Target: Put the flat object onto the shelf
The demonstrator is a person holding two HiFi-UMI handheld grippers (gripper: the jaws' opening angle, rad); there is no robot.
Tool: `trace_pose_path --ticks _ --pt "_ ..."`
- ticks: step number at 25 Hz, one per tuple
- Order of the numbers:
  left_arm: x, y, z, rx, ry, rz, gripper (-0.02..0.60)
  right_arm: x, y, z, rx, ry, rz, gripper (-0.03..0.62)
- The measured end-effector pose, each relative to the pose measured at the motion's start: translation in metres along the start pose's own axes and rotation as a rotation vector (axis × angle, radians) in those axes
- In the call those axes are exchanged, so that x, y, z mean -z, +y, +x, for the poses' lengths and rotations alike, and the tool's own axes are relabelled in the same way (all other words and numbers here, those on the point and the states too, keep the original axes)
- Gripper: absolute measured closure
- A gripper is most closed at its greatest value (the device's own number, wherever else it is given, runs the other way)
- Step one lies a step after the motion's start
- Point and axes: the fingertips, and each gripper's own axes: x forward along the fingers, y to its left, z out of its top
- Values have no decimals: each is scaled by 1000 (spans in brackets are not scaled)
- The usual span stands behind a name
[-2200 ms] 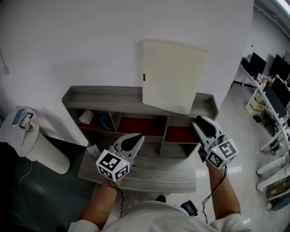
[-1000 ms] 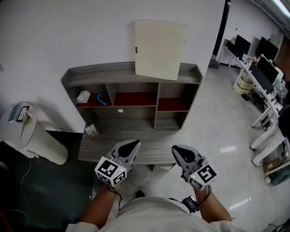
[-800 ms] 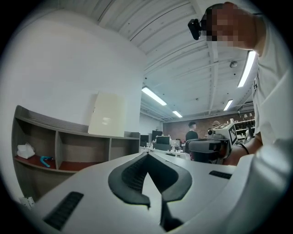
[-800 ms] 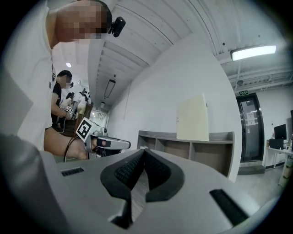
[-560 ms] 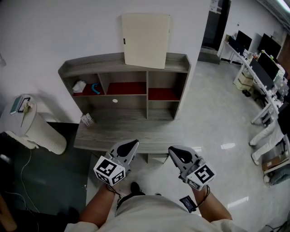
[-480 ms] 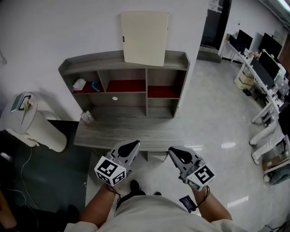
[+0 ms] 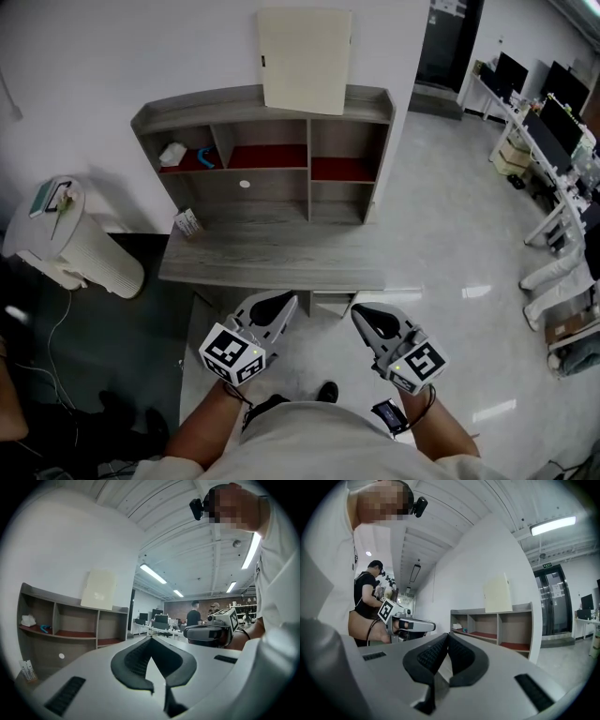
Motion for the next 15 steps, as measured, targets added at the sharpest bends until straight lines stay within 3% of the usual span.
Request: trace_pose_path --ticks 4,8,15 --pt "2 -1 -26 26 -1 0 566 -2 20 -1 41 -9 3 574" --pt "-5 0 -62 62 -21 -54 566 -5 51 3 72 -12 9 574" --pt "-5 4 -125 87 -18 -18 566 -6 108 17 116 -29 15 574"
